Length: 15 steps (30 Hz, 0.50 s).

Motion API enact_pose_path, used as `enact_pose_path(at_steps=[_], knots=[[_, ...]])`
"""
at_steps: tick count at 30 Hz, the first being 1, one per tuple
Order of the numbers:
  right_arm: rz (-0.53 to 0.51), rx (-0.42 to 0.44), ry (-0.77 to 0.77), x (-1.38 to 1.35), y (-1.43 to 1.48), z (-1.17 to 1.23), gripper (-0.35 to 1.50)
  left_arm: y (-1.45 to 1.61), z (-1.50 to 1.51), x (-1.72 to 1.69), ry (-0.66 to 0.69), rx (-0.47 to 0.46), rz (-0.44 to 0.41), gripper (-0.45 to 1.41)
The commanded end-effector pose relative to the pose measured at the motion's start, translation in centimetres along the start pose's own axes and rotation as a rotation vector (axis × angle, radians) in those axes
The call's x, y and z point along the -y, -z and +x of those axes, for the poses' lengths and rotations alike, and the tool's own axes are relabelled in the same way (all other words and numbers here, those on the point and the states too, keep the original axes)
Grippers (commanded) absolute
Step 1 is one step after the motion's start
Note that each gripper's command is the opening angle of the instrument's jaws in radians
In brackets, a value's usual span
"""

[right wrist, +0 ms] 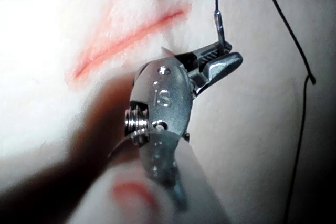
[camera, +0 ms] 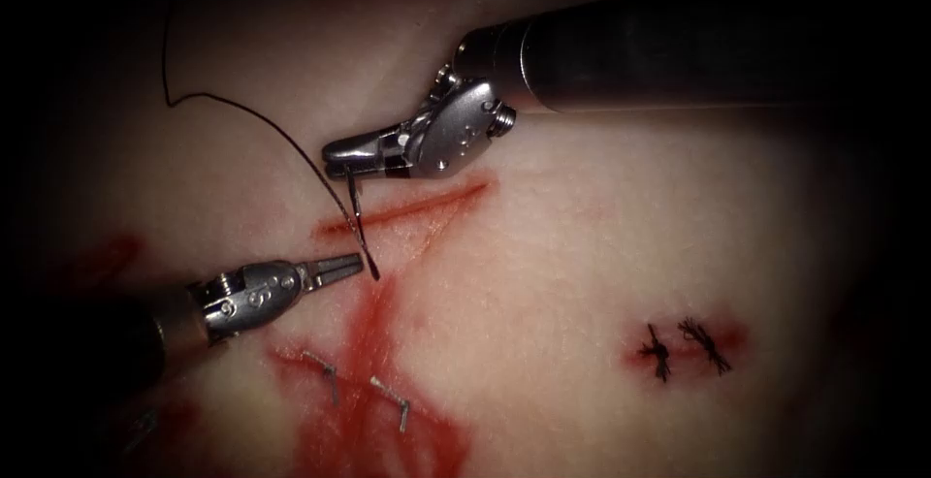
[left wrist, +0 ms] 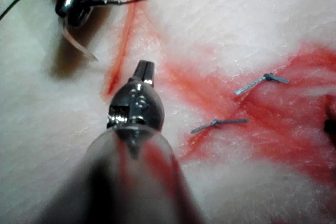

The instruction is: Wound Closure

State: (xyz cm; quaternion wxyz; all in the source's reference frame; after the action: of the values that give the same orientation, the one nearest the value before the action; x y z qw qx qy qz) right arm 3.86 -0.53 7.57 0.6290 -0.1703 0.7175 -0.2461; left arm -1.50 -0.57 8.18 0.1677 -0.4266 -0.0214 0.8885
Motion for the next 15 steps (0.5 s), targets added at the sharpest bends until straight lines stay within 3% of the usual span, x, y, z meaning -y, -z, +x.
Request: enact_pose_path(at_steps=[1,8,15], knots=[[0.000,-0.002,0.001,0.03,-0.07,-0.05,-0.35,-0.08,-0.02,0.00,-0.001,-0.002,-0.002,-0.21],[0.011,0.001,-0.004,0.10,-0.09,-0.07,-0.35,-0.07,-0.03,0.00,-0.002,-0.002,-0.003,-0.21],[0.051,0.017,0.028,0.36,-0.02,-0.24,-0.35,-0.04,-0.05,0.01,0.002,-0.004,-0.008,-0.23]])
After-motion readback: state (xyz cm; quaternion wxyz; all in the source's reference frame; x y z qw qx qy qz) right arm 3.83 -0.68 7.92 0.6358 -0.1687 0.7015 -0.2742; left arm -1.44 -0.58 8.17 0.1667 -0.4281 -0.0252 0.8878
